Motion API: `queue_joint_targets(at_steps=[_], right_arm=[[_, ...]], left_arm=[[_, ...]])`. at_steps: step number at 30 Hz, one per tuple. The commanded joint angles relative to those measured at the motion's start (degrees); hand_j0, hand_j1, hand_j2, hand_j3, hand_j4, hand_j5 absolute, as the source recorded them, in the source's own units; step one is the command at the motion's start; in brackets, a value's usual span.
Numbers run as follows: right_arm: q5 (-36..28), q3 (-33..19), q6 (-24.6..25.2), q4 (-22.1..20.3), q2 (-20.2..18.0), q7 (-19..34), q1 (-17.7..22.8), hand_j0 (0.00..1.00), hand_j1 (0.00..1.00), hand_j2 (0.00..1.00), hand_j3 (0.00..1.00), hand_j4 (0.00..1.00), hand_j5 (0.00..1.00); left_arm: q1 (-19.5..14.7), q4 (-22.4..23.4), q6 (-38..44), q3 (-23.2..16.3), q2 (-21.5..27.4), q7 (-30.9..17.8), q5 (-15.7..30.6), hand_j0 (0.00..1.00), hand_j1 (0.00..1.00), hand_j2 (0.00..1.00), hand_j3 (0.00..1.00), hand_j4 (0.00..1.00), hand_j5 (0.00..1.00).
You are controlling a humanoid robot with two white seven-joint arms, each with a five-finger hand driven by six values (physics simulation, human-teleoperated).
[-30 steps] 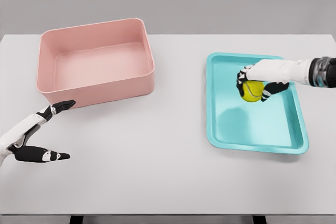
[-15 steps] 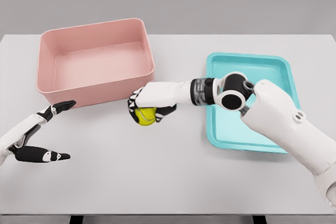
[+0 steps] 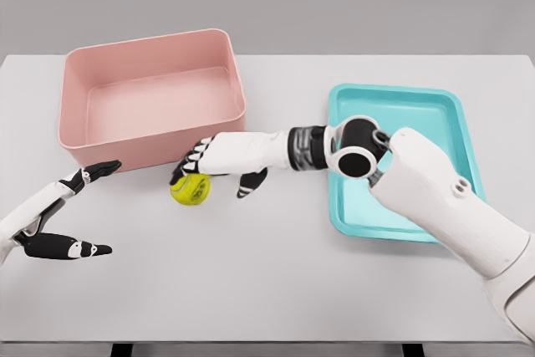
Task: Put the tennis from the blue tray into the pink basket with both arms
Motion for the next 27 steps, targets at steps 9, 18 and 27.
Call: queue_joint_targets(at_steps=[9, 18, 27], right_arm=[[-13.4, -23.2, -10.8, -16.3, -27.3, 0.0, 16.3, 1.00, 1.00, 1.00, 1.00, 1.00, 1.00], [-19.8, -47.6, -10.8, -13.4, -25.8, 0.0, 25.9, 1.00, 1.00, 1.00, 1.00, 1.00, 1.00], [-20.9, -47.6, -10.8, -13.6, -25.9, 0.0, 26.1, 1.00, 1.00, 1.00, 1.00, 1.00, 1.00]], left_arm=[[0.0, 0.0, 0.0, 0.0, 0.0, 0.0, 0.3, 1.00, 1.00, 1.00, 1.00, 1.00, 1.00], [-0.1, 0.0, 0.0, -0.5, -0.7, 0.3, -1.0, 1.00, 1.00, 1.00, 1.00, 1.00, 1.00], [0.0, -0.1, 0.0, -0.6, -0.8, 0.3, -2.1, 1.00, 1.00, 1.00, 1.00, 1.00, 1.00]])
